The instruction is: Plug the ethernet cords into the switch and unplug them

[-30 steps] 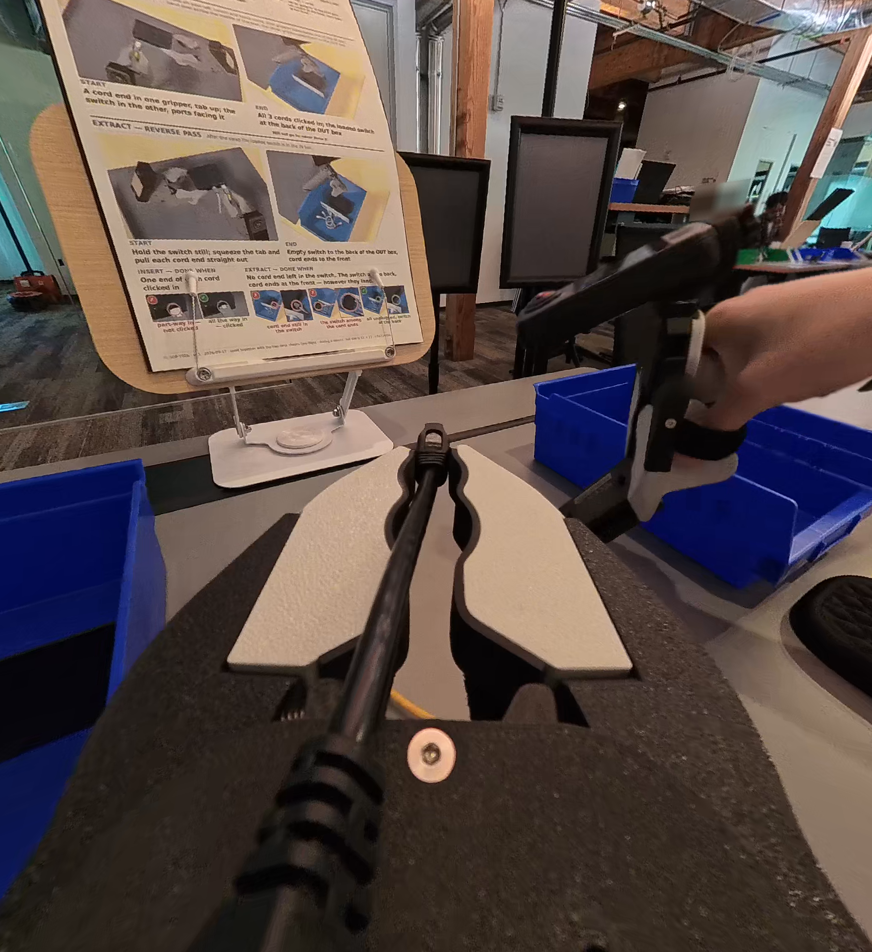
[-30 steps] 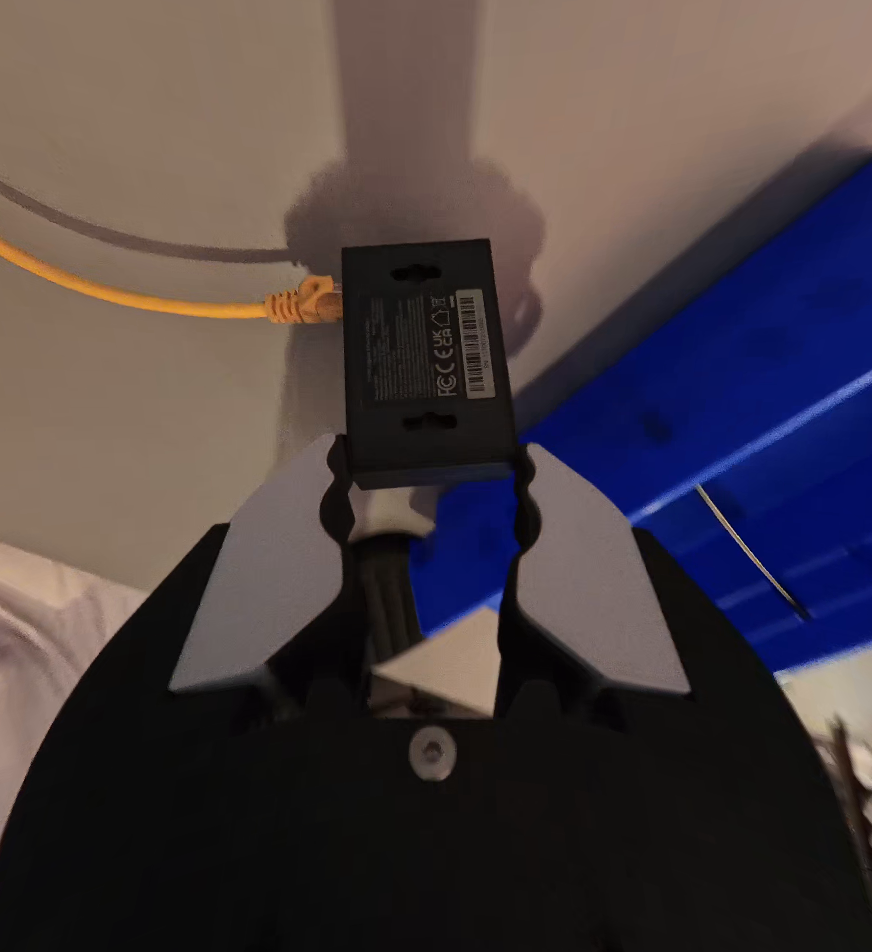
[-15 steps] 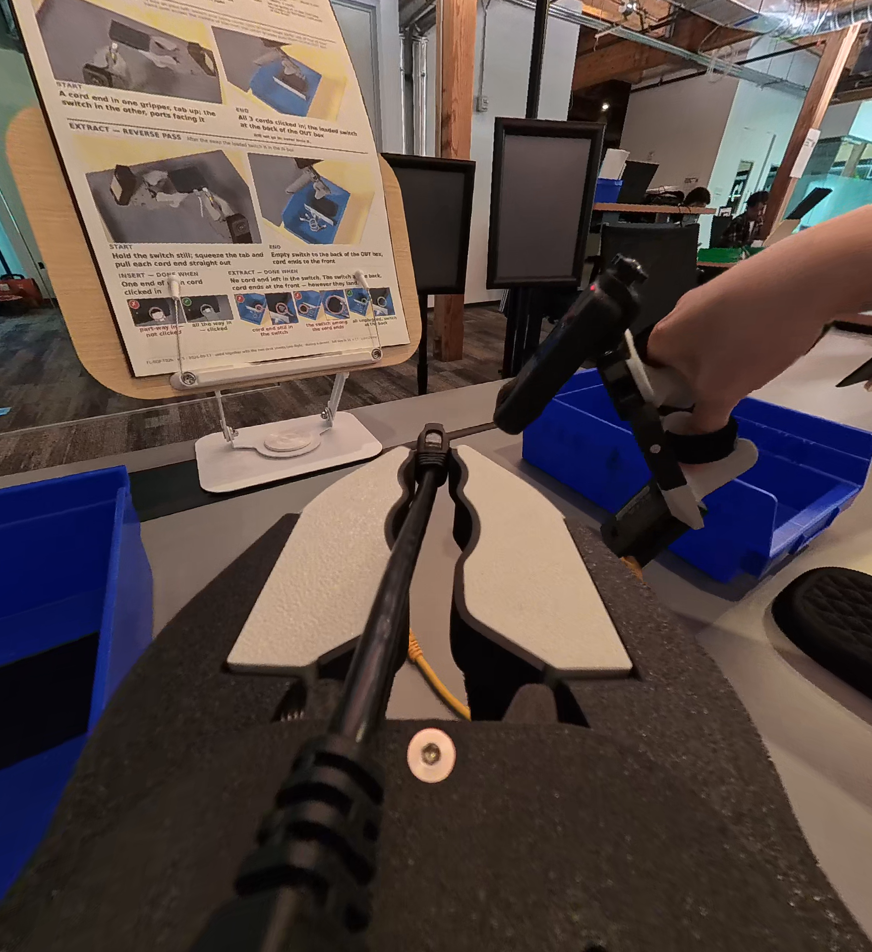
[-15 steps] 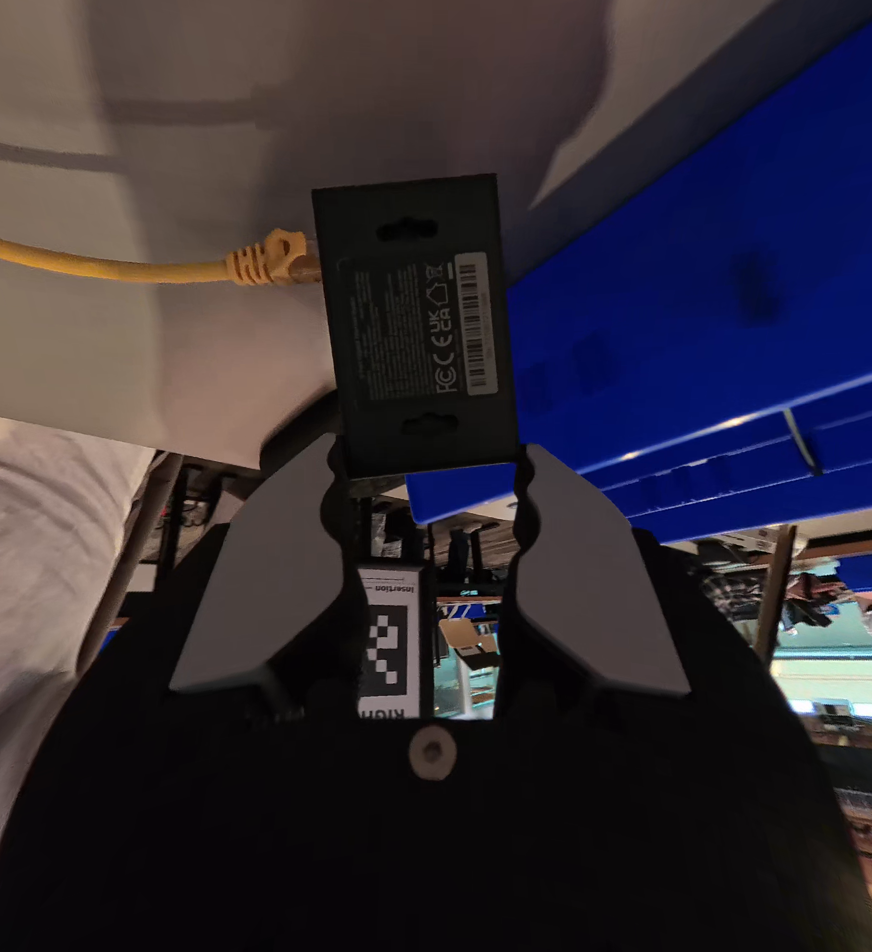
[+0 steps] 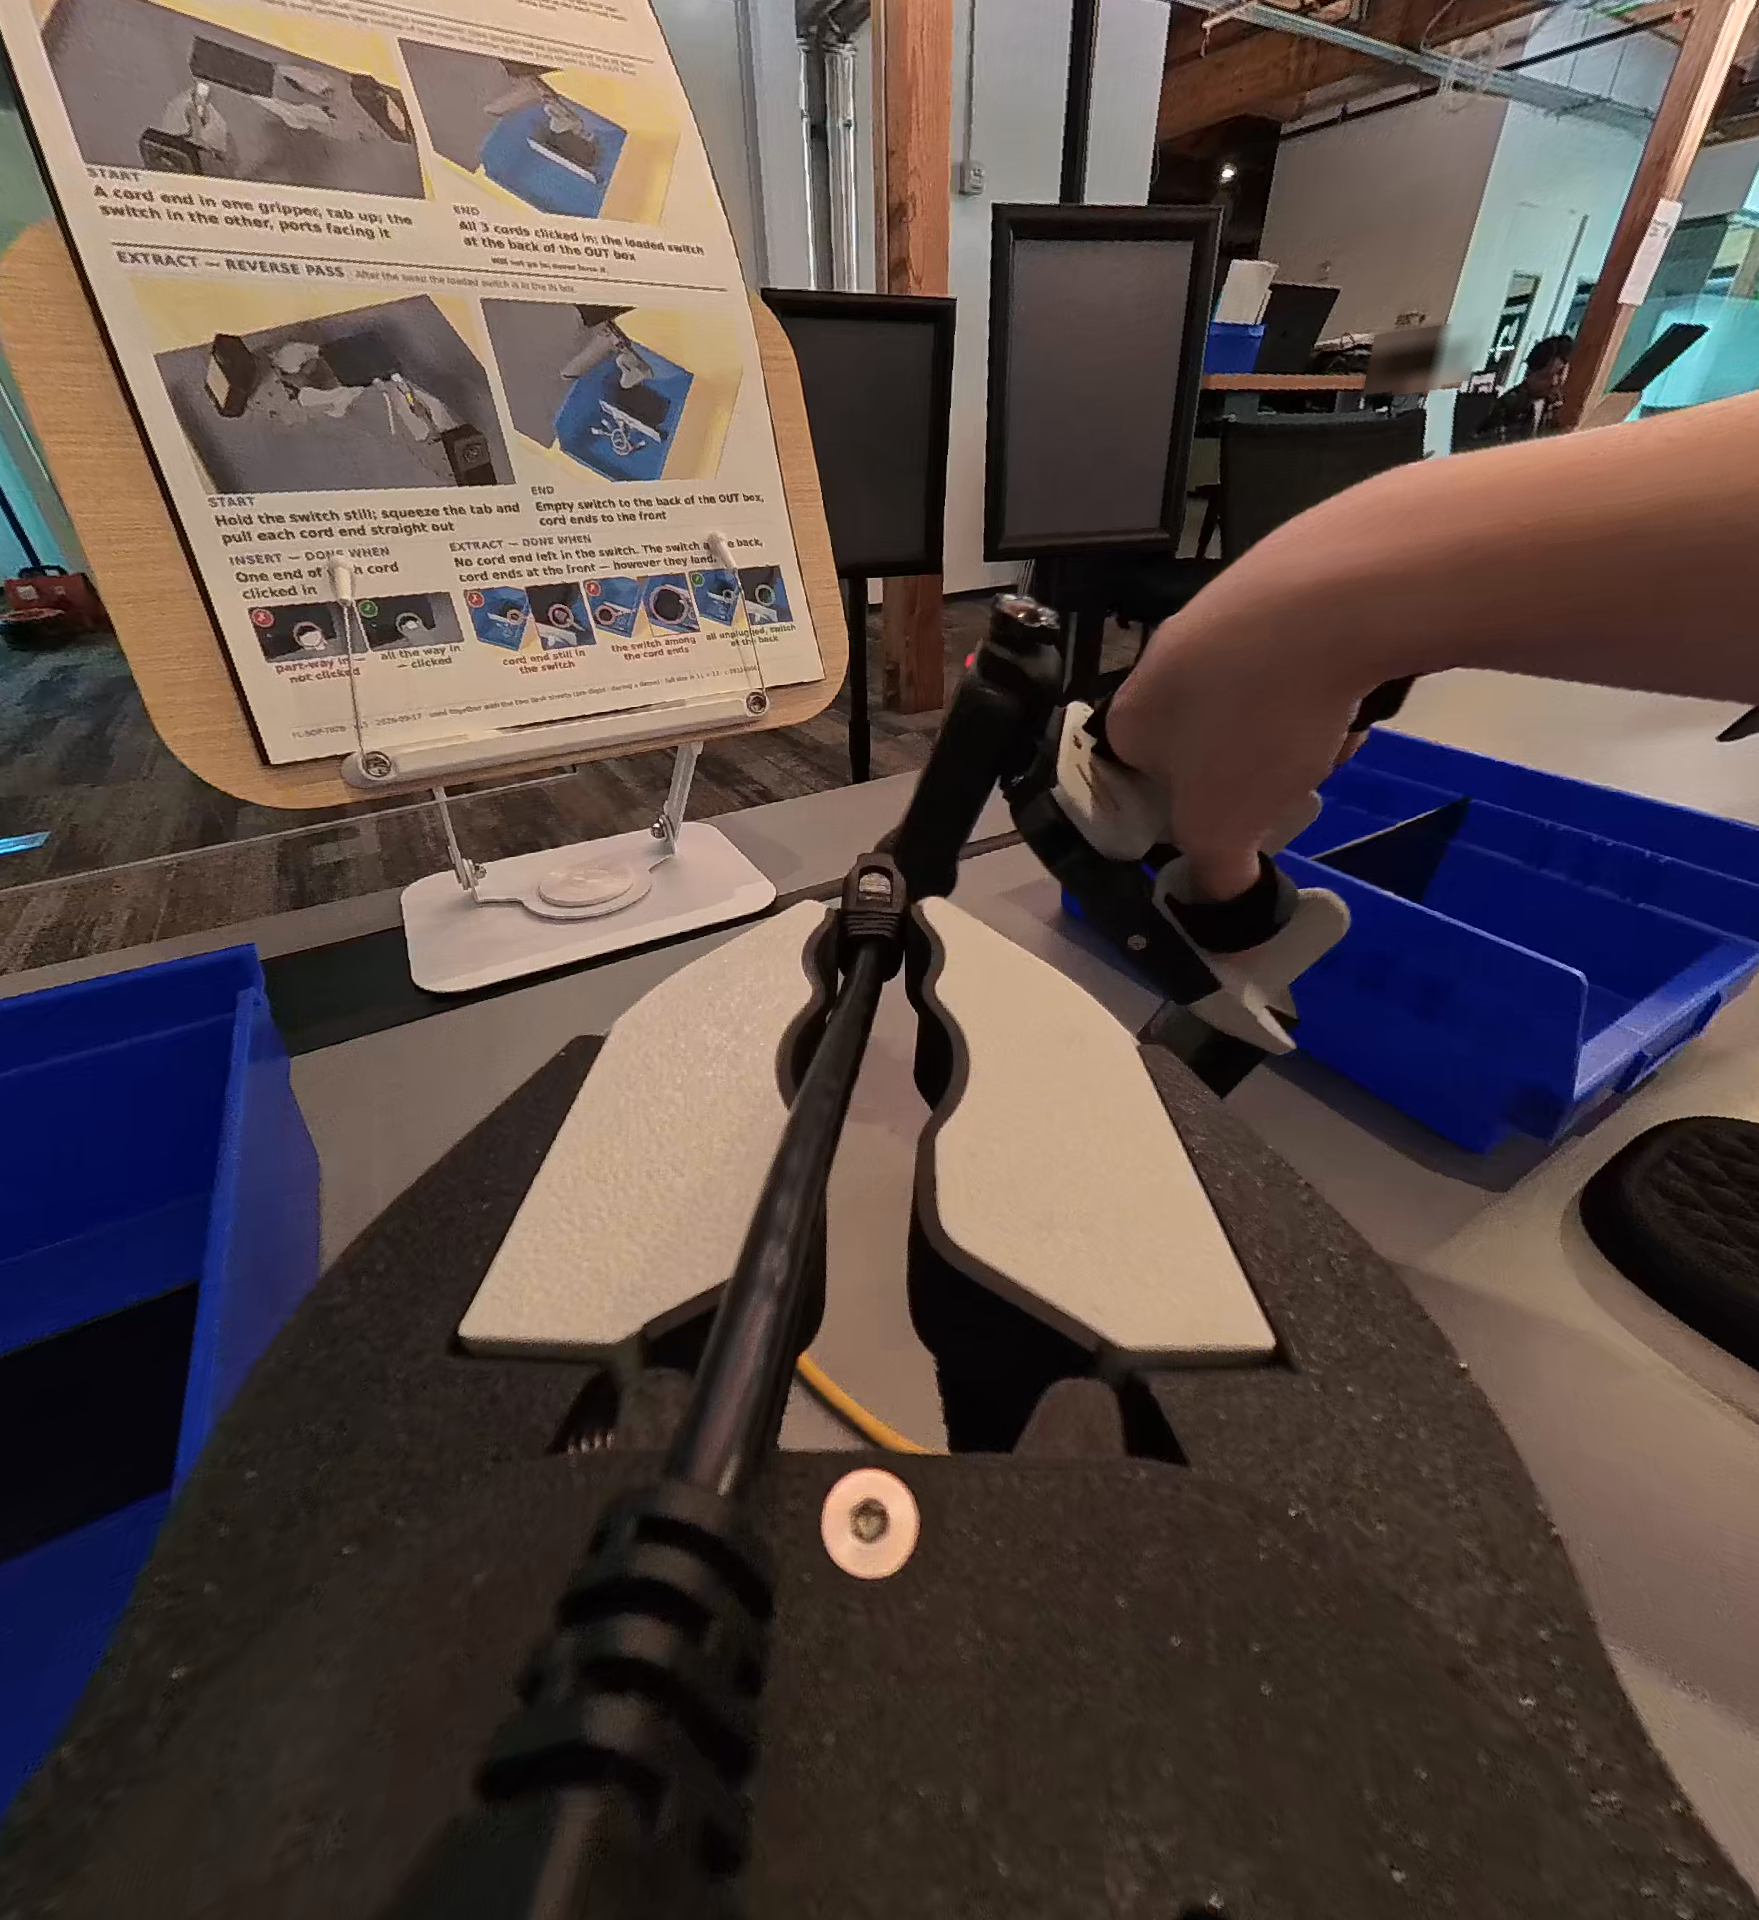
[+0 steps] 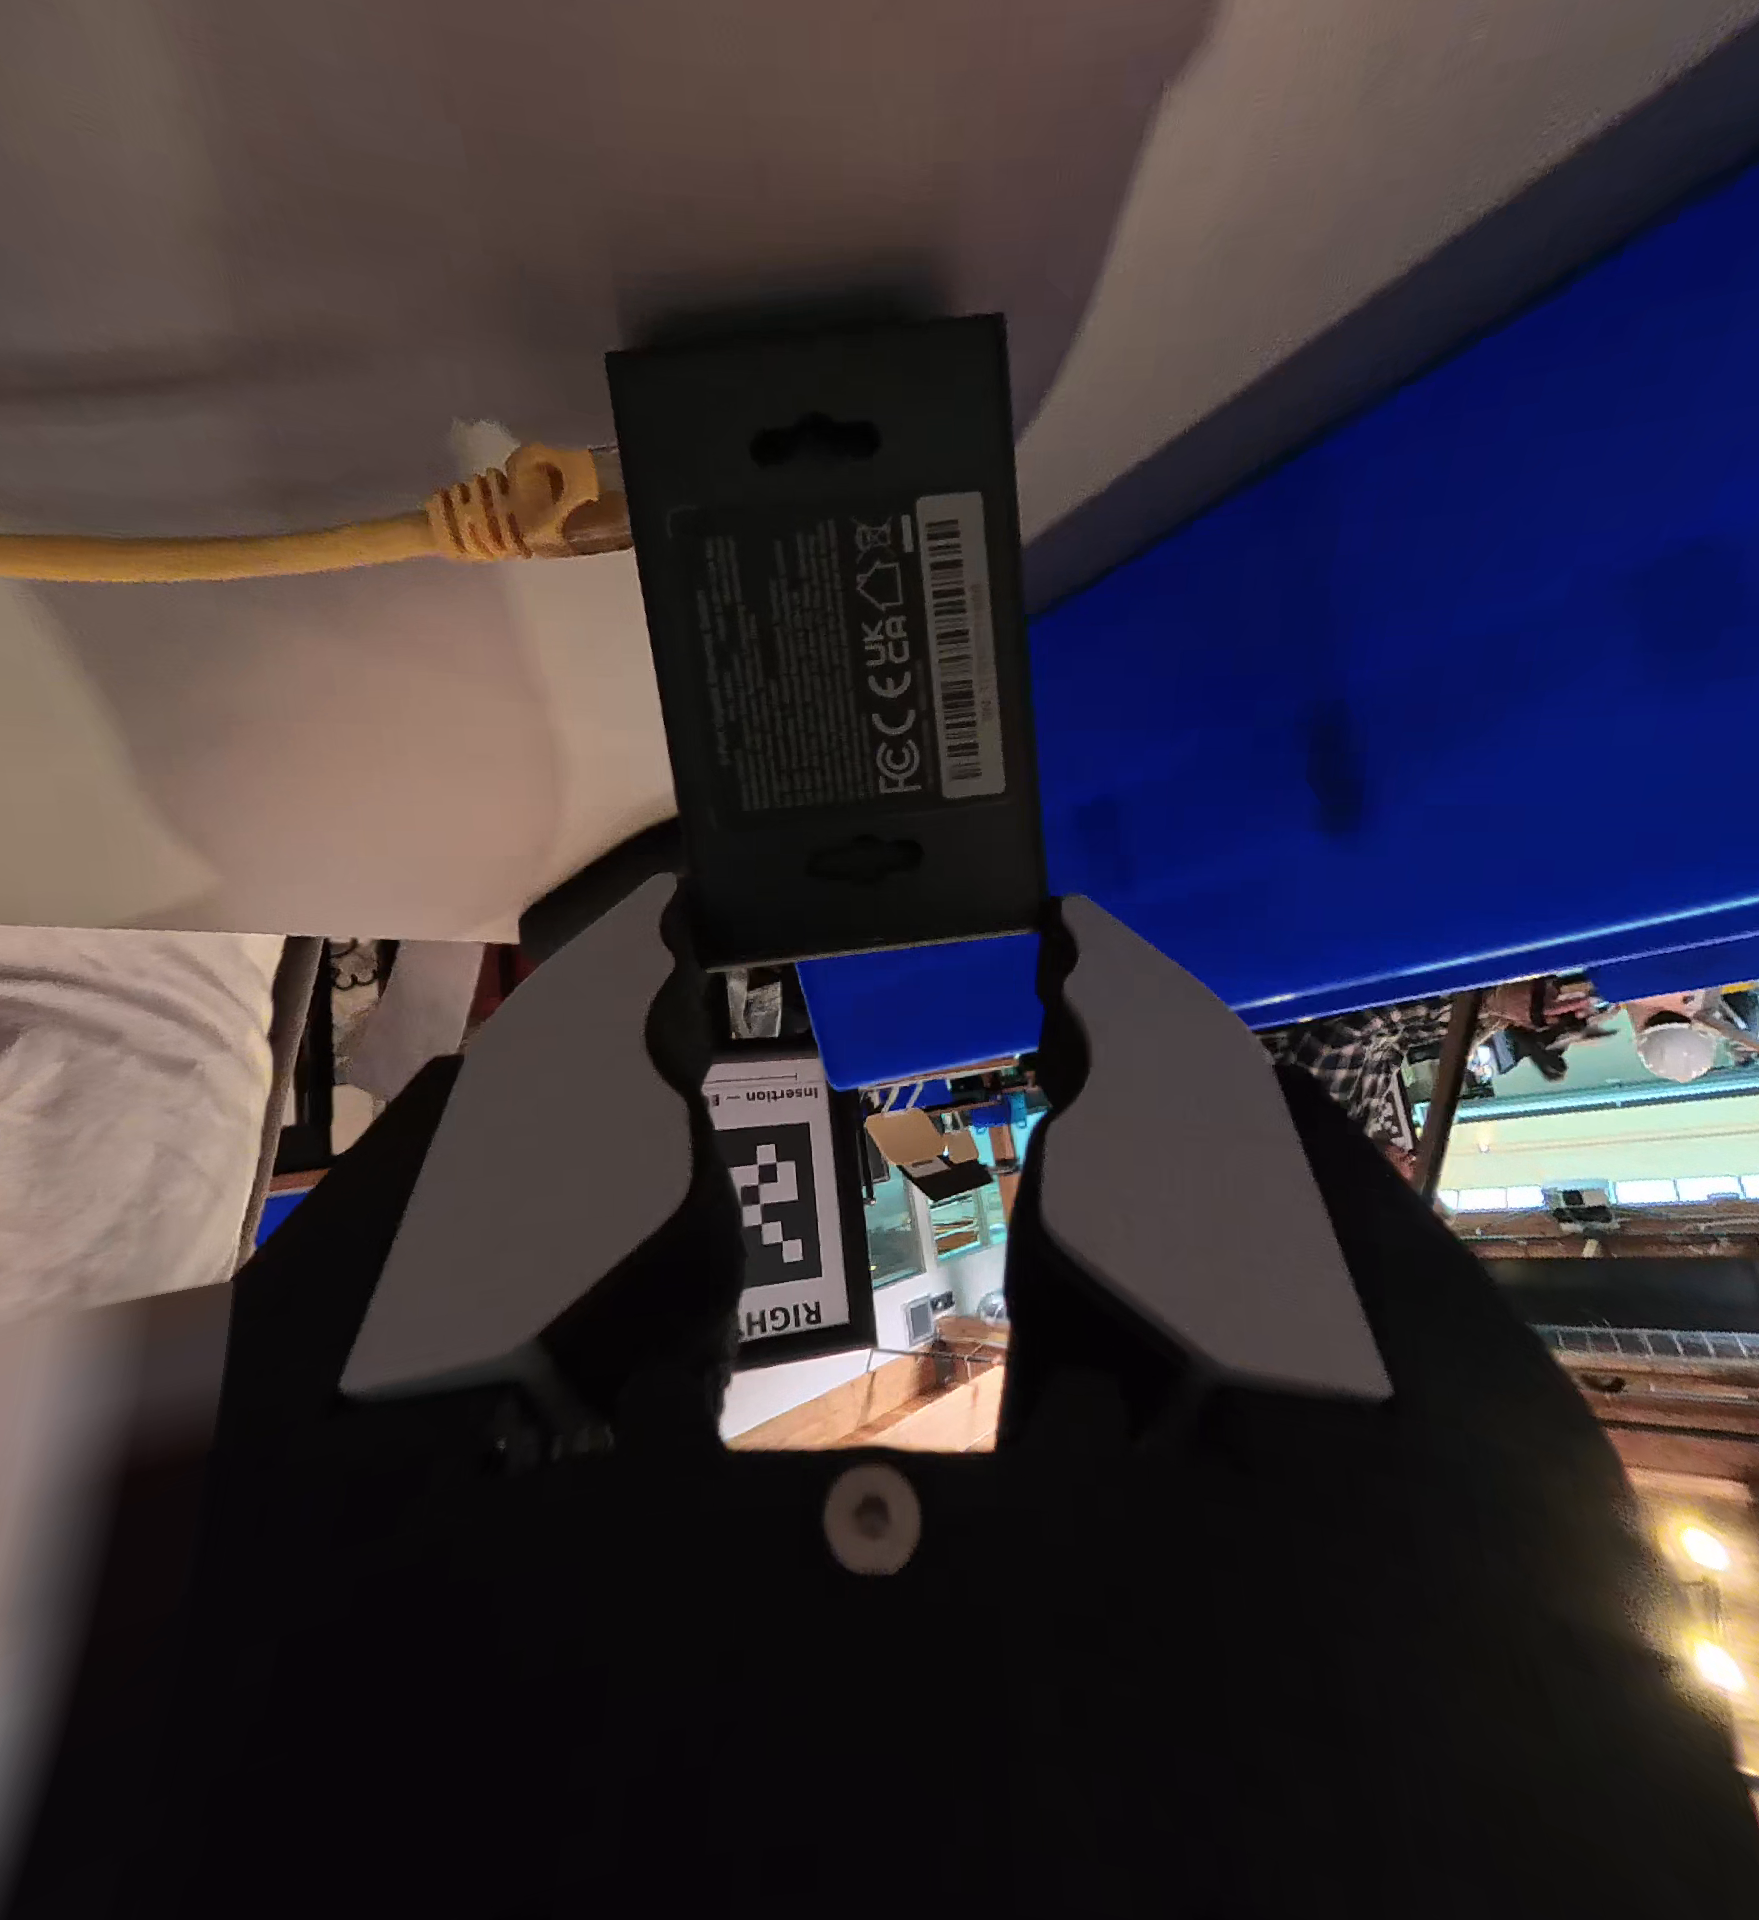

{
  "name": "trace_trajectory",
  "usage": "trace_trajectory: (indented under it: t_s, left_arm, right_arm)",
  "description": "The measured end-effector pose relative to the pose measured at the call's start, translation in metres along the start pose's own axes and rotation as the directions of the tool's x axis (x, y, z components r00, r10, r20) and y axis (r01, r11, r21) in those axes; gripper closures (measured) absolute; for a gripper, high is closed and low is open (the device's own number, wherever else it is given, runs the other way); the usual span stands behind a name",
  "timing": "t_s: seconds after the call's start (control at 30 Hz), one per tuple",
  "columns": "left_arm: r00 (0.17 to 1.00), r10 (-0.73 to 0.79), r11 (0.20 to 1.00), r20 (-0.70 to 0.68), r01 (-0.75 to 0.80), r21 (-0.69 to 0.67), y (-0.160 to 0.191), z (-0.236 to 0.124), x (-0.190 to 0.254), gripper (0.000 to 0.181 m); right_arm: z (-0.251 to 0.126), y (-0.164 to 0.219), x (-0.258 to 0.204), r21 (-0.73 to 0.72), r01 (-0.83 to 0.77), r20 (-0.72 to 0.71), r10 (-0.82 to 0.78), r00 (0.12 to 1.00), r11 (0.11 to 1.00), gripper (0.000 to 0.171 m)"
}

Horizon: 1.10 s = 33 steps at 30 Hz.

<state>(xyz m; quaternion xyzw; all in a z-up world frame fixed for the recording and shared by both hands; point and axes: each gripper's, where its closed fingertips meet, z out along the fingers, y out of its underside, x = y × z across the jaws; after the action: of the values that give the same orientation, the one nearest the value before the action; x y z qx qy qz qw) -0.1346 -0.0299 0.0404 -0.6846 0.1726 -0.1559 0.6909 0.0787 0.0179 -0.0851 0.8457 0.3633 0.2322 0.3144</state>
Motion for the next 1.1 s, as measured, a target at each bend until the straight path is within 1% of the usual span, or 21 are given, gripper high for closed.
trace_trajectory:
  t_s: [0.1, 0.23, 0.4, 0.47, 0.57, 0.63, 0.77, 0.83, 0.9, 1.0, 1.1]
  left_arm:
    - [1.0, 0.007, 1.0, 0.001, -0.007, 0.002, -0.001, 0.0, 0.0, 0.17]
    - [1.0, 0.009, 1.0, -0.001, -0.009, 0.002, -0.001, 0.0, 0.002, 0.17]
    - [1.0, 0.01, 1.0, -0.001, -0.01, -0.006, 0.001, 0.0, 0.001, 0.17]
    - [1.0, 0.009, 1.0, 0.001, -0.009, -0.002, 0.0, 0.0, 0.001, 0.17]
    - [1.0, 0.003, 1.0, -0.007, -0.003, -0.007, 0.0, 0.0, 0.001, 0.17]
    - [1.0, 0.002, 1.0, -0.012, -0.002, -0.008, 0.0, -0.001, 0.003, 0.17]
    - [1.0, -0.004, 1.0, -0.015, 0.004, 0.014, -0.006, -0.005, 0.002, 0.17]
    - [1.0, -0.009, 1.0, -0.017, 0.009, 0.023, -0.008, -0.007, 0.002, 0.17]
    - [1.0, -0.01, 0.999, -0.02, 0.01, 0.03, -0.01, -0.008, 0.003, 0.17]
    - [1.0, -0.005, 0.999, -0.022, 0.006, 0.032, -0.01, -0.008, 0.004, 0.17]
    - [1.0, 0.003, 1.0, -0.021, -0.002, 0.019, -0.007, -0.006, 0.005, 0.17]
  right_arm:
    - [-0.008, -0.009, -0.001, 0.007, 0.01, -0.015, -0.01, 1.0, 1.0, 0.112]
    - [-0.021, -0.023, -0.009, 0.05, 0.032, 0.008, -0.033, 0.999, 0.998, 0.112]
    - [-0.03, -0.037, -0.013, 0.039, 0.063, -0.03, -0.062, 0.998, 0.997, 0.112]
    - [-0.033, -0.035, -0.014, 0.015, 0.082, -0.042, -0.081, 0.996, 0.997, 0.112]
    - [-0.029, -0.027, -0.017, -0.021, 0.104, -0.022, -0.105, 0.994, 0.994, 0.111]
    - [-0.023, -0.015, -0.014, -0.065, 0.108, -0.026, -0.11, 0.994, 0.992, 0.112]
    - [-0.001, 0.029, -0.004, -0.224, 0.084, -0.022, -0.092, 0.996, 0.971, 0.111]
    - [0.01, 0.055, -0.003, -0.316, 0.096, -0.004, -0.102, 0.995, 0.944, 0.112]
    - [0.015, 0.072, -0.003, -0.367, 0.116, 0.001, -0.124, 0.992, 0.923, 0.111]
    - [0.017, 0.072, -0.003, -0.404, 0.097, -0.066, -0.134, 0.989, 0.91, 0.112]
    - [0.017, 0.061, -0.006, -0.459, 0.095, -0.117, -0.166, 0.979, 0.883, 0.112]
